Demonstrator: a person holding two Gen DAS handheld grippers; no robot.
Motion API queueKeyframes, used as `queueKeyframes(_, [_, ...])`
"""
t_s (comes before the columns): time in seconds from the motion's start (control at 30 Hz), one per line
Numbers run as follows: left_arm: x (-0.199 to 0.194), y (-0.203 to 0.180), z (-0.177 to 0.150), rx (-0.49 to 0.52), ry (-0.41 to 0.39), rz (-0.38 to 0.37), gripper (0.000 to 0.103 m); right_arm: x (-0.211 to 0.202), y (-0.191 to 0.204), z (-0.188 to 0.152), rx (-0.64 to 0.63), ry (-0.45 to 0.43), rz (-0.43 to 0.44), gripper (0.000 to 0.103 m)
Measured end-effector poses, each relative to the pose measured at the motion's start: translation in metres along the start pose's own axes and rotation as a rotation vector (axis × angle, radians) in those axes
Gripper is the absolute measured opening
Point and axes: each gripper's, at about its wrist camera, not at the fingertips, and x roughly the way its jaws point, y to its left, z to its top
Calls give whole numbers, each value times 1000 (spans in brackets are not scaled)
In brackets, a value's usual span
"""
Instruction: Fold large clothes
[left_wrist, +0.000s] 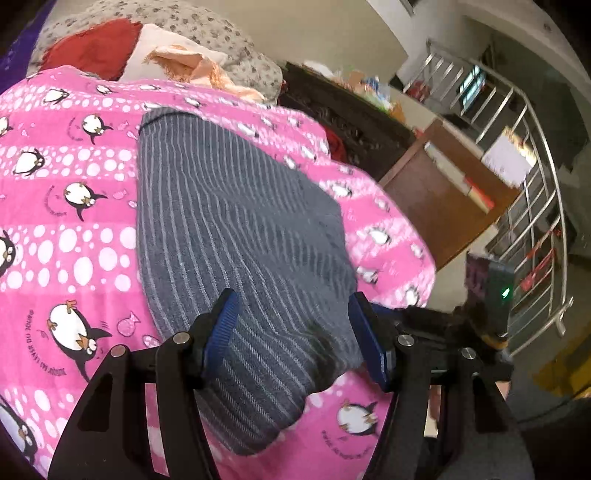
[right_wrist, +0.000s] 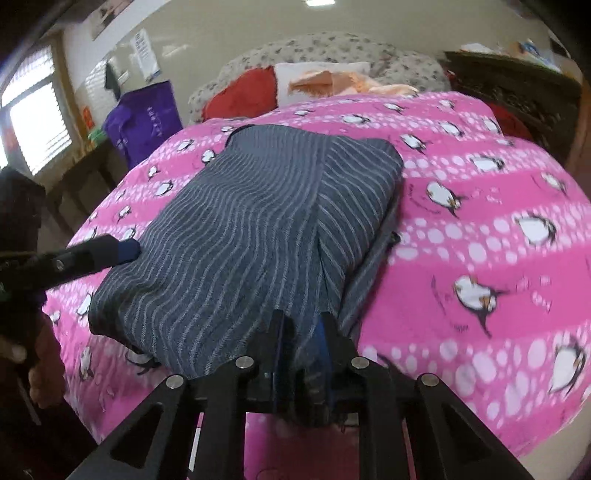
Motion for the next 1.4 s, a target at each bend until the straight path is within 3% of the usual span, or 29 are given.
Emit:
queueKeyframes(0.07, [11, 7, -11, 7, 52, 25, 61, 5, 2, -7, -26, -20, -14, 15])
queueKeyframes(0.17, [14, 12, -18, 50, 41, 41, 56, 9, 10, -10, -71, -46, -44, 15])
queueKeyframes(0.27, [13, 19, -18, 17, 31, 13, 56, 6, 11, -3, -67, -28, -74, 17])
queueKeyframes(0.37, [8, 13, -19, 34, 30, 40, 56, -5, 14, 14, -20, 20, -130, 24])
queueKeyframes(0.47, [-3, 6, -4, 0, 41, 46, 56, -32, 15, 50, 42, -71, -177, 25])
queueKeyframes(0.53, [-15, 4, 18, -25, -12, 26, 56, -45, 17, 77, 69, -145, -195, 25])
queueKeyframes(0.6, [-25, 1, 50, -5, -103, 90, 58, -51, 18, 111, 120, -219, -199, 28])
queueKeyframes(0.67, [-21, 5, 83, -9, -151, 190, 59, -41, 19, 146, 194, -255, -242, 45])
queueKeyframes(0.7, [-14, 11, 100, -40, -164, 244, 59, -35, 20, 153, 216, -263, -243, 53])
queueKeyframes(0.77, [6, 24, 125, -124, -137, 322, 59, -8, 20, 167, 253, -246, -223, 55])
queueKeyframes(0.9, [60, 41, 140, -169, -44, 391, 59, 54, 2, 149, 239, -143, -313, 55])
queueKeyframes(1.03, [111, 63, 109, -172, 63, 329, 60, 89, -26, 112, 242, -52, -305, 55])
queueKeyframes(1.1, [105, 66, 108, -199, 9, 302, 60, 89, -38, 109, 293, -61, -260, 55])
queueKeyframes(1.3, [108, 70, 109, -214, 13, 297, 61, 89, -38, 107, 288, -45, -261, 55])
queueKeyframes(1.4, [105, 69, 118, -216, 46, 298, 61, 73, -51, 106, 346, -58, -177, 56])
